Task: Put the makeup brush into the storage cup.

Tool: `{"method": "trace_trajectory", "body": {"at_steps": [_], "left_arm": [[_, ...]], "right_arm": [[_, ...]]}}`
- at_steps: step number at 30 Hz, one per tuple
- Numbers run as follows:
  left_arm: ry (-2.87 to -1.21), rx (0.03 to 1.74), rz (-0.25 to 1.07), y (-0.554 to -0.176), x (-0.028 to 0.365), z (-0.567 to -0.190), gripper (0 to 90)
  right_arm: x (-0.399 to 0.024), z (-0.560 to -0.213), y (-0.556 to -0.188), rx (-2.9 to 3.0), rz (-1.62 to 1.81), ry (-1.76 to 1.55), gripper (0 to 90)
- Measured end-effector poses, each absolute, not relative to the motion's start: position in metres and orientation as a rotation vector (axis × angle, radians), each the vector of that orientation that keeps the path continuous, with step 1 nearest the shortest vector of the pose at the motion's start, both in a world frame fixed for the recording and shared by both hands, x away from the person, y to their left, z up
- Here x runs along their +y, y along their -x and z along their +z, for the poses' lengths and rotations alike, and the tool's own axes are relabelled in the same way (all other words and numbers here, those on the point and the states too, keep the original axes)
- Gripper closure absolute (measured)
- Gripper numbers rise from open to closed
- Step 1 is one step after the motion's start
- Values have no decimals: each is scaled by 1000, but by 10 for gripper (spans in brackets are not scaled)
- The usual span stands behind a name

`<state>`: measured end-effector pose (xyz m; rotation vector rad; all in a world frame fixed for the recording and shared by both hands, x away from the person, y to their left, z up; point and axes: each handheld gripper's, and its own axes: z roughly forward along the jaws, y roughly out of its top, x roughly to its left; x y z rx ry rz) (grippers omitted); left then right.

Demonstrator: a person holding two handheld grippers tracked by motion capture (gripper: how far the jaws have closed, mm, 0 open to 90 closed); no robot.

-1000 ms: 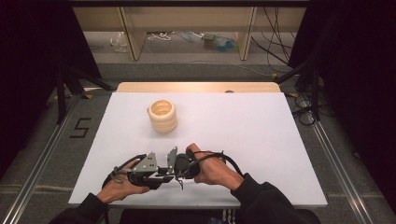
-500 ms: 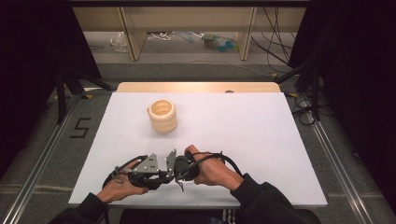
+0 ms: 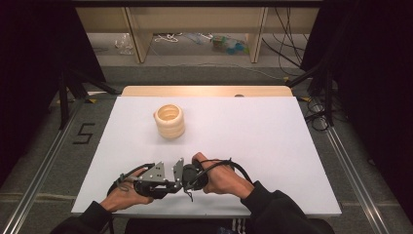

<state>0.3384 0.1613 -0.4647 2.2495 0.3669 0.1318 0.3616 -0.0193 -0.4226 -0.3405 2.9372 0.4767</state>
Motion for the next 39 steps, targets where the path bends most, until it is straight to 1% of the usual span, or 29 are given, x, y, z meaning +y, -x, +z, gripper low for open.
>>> {"method": "trace_trajectory", "body": {"at_steps": [1, 2, 3, 4, 5, 6, 7, 8, 10, 12, 14, 15, 16, 17, 18, 19, 20, 24, 26, 30, 39], "left_arm": [[-2235, 376, 120, -337, 160, -465, 833], [-2243, 376, 139, -339, 161, -463, 833], [-2243, 376, 139, -339, 161, -463, 833], [-2224, 401, 140, -339, 162, -463, 833], [-2224, 401, 140, -339, 162, -463, 833], [-2237, 404, 150, -342, 166, -462, 833], [-2237, 404, 150, -342, 166, -462, 833], [-2215, 422, 157, -342, 166, -462, 833], [-2199, 452, 165, -343, 168, -460, 833], [-2178, 492, 187, -345, 170, -459, 833], [-2154, 531, 217, -346, 173, -458, 833], [-2138, 553, 224, -347, 175, -457, 833], [-2123, 568, 242, -349, 176, -456, 833], [-2109, 587, 246, -349, 177, -455, 833], [-2065, 625, 280, -351, 179, -452, 833], [-2065, 625, 280, -351, 179, -452, 833], [-2052, 632, 282, -351, 180, -451, 833], [-1950, 710, 323, -352, 184, -447, 833], [-1929, 712, 329, -353, 186, -446, 832], [-1823, 754, 334, -353, 190, -443, 833], [-1747, 790, 338, -351, 190, -441, 832]], "right_arm": [[-20, -423, -362, 2941, 482, 348, 828], [-20, -421, -362, 2942, 486, 335, 768], [-20, -421, -362, 2942, 486, 335, 768], [-22, -414, -362, 2910, 470, 312, 656], [-22, -414, -362, 2910, 470, 312, 656], [-24, -408, -364, 2902, 522, 309, 589], [-27, -404, -364, 2891, 544, 286, 571], [-27, -404, -364, 2891, 544, 286, 571], [-33, -396, -363, 2900, 545, 192, 505], [-41, -389, -368, 2844, 650, 146, 426], [-54, -381, -372, 2824, 777, -46, 353], [-54, -381, -372, 2824, 777, -46, 353], [-65, -379, -376, 2762, 897, -199, 325], [-65, -379, -376, 2762, 897, -199, 325], [-73, -380, -379, 2728, 955, -324, 322], [-73, -380, -379, 2728, 955, -324, 322], [-82, -383, -384, 2701, 1015, -464, 304], [-95, -389, -392, 2632, 1110, -676, 287], [-97, -390, -392, 2622, 1142, -708, 286], [-101, -393, -397, 2560, 1265, -833, 265], [-101, -400, -403, 2539, 1485, -953, 242]]}}
